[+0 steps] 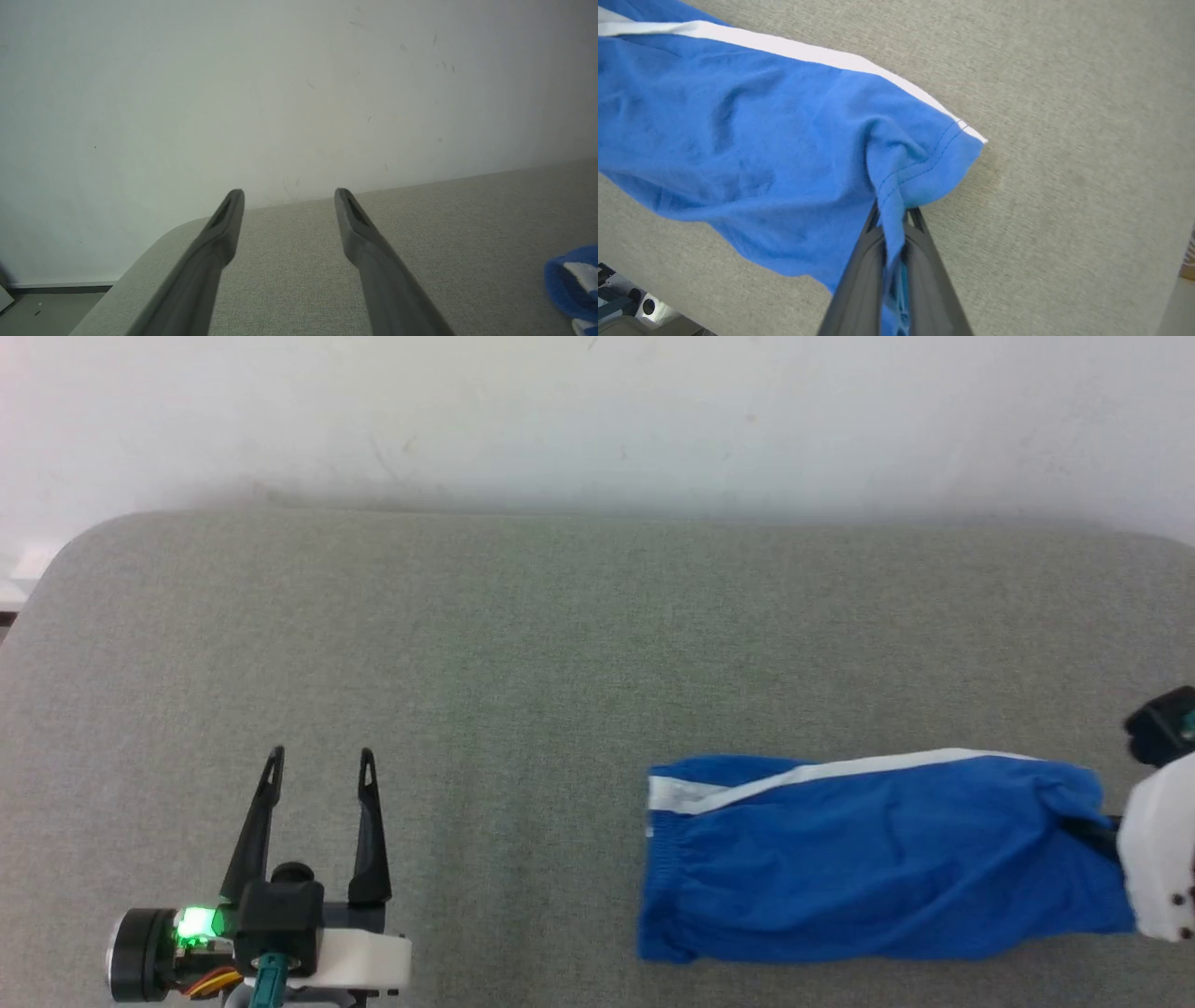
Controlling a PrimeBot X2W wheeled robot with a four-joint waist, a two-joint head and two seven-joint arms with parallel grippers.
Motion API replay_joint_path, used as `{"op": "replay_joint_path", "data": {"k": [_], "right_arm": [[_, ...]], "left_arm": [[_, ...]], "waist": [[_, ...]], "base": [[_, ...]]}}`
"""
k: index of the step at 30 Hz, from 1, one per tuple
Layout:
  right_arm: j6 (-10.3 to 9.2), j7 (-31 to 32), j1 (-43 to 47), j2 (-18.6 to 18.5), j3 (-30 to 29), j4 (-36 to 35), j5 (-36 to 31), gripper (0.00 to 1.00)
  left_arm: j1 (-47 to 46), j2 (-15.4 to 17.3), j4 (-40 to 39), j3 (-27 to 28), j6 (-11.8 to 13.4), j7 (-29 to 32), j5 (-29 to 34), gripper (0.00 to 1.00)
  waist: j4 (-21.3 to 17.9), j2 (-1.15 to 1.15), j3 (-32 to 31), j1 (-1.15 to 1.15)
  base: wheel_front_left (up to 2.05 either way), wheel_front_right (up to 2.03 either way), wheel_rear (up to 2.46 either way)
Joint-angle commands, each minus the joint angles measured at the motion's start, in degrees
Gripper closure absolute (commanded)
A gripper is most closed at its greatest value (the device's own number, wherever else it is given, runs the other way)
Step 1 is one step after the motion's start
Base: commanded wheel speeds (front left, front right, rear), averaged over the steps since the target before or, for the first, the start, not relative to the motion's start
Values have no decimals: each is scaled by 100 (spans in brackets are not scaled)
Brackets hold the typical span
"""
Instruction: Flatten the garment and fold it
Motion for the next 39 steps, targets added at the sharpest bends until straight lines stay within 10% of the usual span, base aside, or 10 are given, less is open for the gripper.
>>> {"op": "replay_joint_path", "data": {"k": [1, 9, 19, 39], "right_arm": [[-5, 29, 118, -109, -72, -41, 25, 100], [-5, 84, 332, -359, -125, -1030, -298, 100], [-5, 506, -399, 387, 524, -2347, -716, 100], [-5, 226, -1614, 1975, 2598, 308, -492, 100]], "left_arm": [[94, -22, 12, 26, -33, -27, 74, 0], [148, -16, 30, 10, -62, -27, 114, 0], [-91, -73, 31, -101, -90, -27, 130, 0], [-632, -273, 136, -229, -119, -27, 104, 0]], "waist": [[-45, 0, -48, 0], [-86, 0, -68, 0], [114, 0, 170, 0], [595, 0, 760, 0]], "base": [[0, 0, 0], [0, 0, 0], [0, 0, 0], [0, 0, 0]]}}
